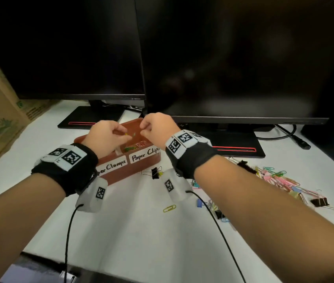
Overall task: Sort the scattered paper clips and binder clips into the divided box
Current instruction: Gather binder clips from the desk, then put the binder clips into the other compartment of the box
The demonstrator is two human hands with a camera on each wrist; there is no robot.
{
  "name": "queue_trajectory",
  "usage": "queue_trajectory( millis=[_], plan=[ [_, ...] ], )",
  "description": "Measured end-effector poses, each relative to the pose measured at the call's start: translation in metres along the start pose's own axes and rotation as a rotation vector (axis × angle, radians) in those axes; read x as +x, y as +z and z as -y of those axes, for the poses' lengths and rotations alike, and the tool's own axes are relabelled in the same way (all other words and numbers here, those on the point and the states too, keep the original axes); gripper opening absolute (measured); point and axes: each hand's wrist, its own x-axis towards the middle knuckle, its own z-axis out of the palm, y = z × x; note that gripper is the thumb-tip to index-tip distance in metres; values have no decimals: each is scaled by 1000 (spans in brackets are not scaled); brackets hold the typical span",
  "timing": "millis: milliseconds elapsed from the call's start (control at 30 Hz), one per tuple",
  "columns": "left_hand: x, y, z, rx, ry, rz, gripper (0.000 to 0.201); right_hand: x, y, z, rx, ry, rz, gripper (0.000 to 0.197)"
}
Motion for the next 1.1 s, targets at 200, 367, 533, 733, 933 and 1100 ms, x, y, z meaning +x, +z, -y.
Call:
queue_trajectory(
  millis=[200,367,533,733,933,1100],
  plan=[
    [-35,6,-17,57,295,21,36,-35,0,-37,-27,-58,-91,17],
    [-70,39,-34,21,278,283,26,-80,-29,-99,-111,142,-2,19],
    [-82,79,-33,118,178,472,29,-115,-39,-137,-220,286,146,24],
    [-89,95,-35,176,175,537,16,-114,-34,-148,-205,232,176,27],
    [-92,98,-38,240,234,586,17,-85,-29,-129,-208,154,218,27],
    [-91,99,-36,191,283,589,6,-61,-16,-133,-340,173,334,28]
  ],
)
